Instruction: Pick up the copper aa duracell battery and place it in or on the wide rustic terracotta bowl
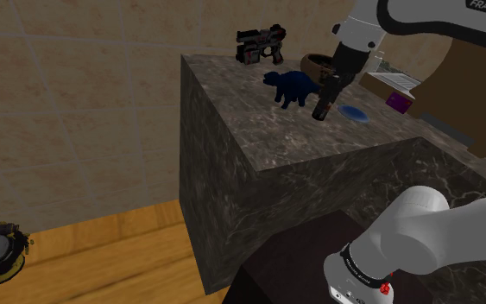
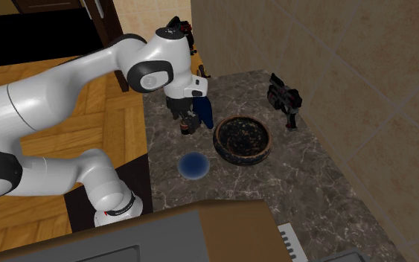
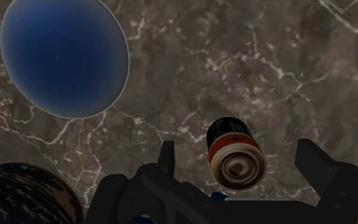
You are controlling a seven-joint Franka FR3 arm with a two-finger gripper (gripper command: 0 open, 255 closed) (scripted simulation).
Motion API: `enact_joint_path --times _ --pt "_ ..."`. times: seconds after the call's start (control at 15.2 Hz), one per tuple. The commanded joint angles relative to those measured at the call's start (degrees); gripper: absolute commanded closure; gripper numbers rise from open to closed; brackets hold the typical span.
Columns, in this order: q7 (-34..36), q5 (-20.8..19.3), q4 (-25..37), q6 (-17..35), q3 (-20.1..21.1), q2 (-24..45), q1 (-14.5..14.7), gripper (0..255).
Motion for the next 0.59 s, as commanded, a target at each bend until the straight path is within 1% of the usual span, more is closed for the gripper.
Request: enact_joint_path --times 0.0,0.4,0.46,0.53 --pt "0.07 0.02 -0.46 0.41 0.03 -0.07 0.01 0" --pt "0.07 0.02 -0.45 0.40 0.03 -0.07 0.01 0" --pt "0.07 0.02 -0.45 0.40 0.03 -0.07 0.01 255" --pt "0.07 0.02 -0.45 0.40 0.03 -0.07 0.01 255"
